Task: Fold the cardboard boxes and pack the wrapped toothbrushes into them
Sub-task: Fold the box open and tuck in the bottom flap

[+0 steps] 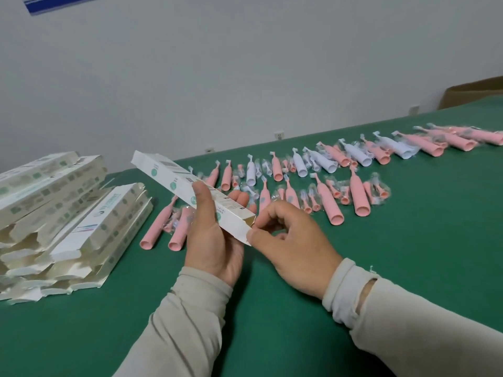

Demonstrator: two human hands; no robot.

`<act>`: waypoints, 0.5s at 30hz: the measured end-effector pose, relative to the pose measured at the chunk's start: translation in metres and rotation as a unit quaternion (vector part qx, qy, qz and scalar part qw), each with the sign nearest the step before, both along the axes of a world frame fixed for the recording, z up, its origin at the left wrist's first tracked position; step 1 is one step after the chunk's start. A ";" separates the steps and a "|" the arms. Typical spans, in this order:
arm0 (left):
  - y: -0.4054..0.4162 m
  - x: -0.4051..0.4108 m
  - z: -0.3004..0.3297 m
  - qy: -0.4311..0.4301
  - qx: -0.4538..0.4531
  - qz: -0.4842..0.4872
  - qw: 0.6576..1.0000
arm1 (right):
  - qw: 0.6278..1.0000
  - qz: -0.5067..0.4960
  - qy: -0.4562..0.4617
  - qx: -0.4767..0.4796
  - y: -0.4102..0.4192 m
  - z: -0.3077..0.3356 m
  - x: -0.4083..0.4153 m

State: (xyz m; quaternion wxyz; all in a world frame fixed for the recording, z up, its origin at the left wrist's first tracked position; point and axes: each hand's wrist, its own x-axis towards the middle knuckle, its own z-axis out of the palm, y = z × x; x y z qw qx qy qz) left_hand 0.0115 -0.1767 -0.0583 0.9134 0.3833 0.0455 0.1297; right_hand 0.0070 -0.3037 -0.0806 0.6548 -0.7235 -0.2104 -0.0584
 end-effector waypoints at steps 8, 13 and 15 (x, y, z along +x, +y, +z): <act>-0.013 0.000 -0.004 0.016 -0.034 -0.012 0.999 | 0.996 -0.087 -0.025 0.010 0.005 0.001 -0.002; -0.013 0.000 -0.010 0.026 -0.029 -0.056 0.998 | 0.998 -0.043 -0.032 0.019 0.001 0.003 -0.004; -0.008 0.003 -0.012 0.031 -0.038 -0.070 0.996 | 0.999 0.012 -0.031 -0.011 -0.003 0.006 -0.005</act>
